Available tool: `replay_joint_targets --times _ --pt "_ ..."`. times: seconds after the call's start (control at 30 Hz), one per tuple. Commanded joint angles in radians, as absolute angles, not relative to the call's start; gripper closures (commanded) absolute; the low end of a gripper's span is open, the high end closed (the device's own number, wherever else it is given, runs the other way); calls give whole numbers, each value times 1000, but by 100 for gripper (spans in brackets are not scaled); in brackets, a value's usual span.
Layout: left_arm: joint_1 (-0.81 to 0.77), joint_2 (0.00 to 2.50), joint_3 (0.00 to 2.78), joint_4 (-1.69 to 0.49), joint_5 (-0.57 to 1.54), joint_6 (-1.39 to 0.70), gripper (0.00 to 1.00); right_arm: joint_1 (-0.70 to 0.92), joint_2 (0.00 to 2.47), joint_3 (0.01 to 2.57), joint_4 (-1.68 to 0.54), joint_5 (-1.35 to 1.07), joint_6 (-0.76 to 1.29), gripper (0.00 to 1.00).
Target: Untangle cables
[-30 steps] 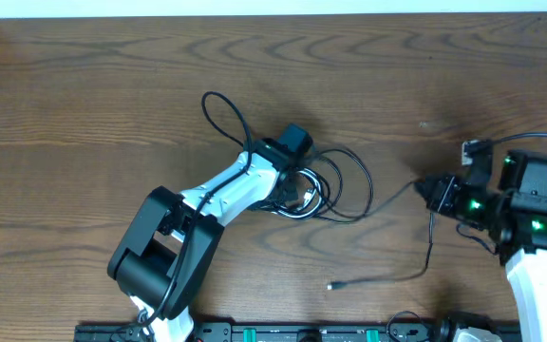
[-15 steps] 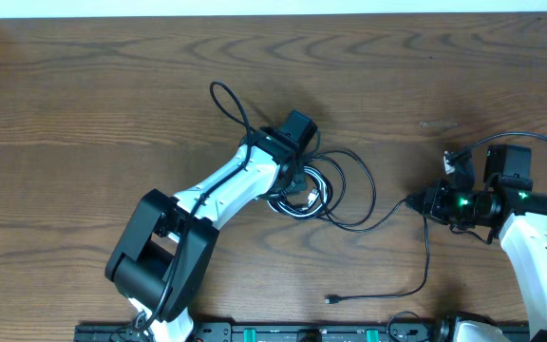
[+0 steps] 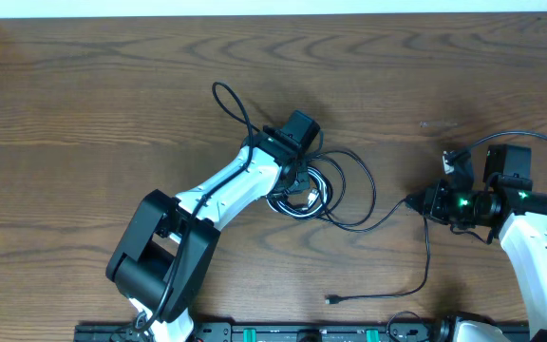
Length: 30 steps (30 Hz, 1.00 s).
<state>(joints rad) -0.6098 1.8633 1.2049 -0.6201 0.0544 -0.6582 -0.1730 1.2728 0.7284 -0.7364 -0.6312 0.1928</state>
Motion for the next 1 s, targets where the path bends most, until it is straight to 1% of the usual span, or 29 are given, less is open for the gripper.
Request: replay_joint_targets --times 0.0,0.7,0.97 --pt "-613 1876 1195 -620 56 -670 78 -175 1276 743 -738 -638 174 99" --pt "-615 1876 1192 -624 41 -671 79 -175 1276 743 -738 -638 175 99" --pt "-615 1876 1134 -594 41 -705 79 -175 1276 743 -737 -638 175 99"
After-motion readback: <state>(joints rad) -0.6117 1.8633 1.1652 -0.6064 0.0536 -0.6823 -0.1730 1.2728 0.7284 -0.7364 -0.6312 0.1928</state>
